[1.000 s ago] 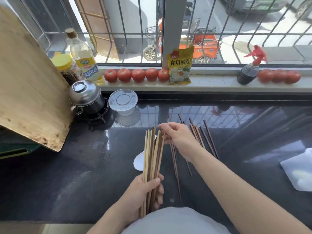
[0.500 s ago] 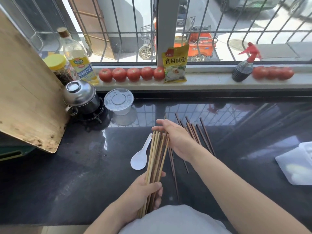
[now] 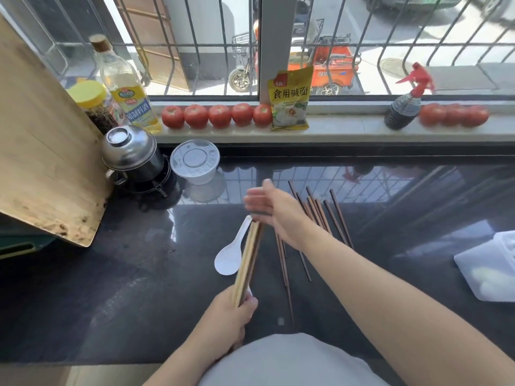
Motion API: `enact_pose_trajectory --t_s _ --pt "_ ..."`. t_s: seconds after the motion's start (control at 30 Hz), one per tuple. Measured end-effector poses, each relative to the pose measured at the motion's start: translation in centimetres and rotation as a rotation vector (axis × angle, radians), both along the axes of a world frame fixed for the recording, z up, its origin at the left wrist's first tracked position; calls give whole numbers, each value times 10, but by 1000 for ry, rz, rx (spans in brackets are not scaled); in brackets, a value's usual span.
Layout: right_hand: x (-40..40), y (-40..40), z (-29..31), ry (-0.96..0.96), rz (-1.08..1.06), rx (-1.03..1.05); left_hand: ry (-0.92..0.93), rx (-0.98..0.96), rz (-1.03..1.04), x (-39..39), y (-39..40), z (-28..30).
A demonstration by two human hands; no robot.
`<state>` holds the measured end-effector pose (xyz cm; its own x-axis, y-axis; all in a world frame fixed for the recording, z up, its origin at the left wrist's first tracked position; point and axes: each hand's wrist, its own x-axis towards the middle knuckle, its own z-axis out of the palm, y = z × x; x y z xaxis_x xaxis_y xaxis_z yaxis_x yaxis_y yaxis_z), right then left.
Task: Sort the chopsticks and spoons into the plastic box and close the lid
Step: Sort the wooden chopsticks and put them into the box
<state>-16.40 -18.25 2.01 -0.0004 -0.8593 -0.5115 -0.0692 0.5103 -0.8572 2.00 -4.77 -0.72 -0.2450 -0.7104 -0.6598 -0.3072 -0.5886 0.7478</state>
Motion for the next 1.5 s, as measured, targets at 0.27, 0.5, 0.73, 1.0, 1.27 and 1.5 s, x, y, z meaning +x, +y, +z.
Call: enact_pose_trajectory --t_s 0.27,0.5,0.73,1.0,1.27,1.5 --pt "-11 84 -95 1059 455 247 65 158 449 21 -4 -19" --pt "-11 84 -105 1031 375 271 95 108 398 9 -11 -10" --pt "-16 86 -91 929 316 227 67 65 357 7 -17 -7" --pt "-58 68 -14 232 16 210 119 -52 279 -1 -22 5" --pt "-51 85 50 297 983 260 -161 -691 -243 1 -47 17" --pt "-57 73 31 -35 982 421 202 -105 -533 9 -44 27"
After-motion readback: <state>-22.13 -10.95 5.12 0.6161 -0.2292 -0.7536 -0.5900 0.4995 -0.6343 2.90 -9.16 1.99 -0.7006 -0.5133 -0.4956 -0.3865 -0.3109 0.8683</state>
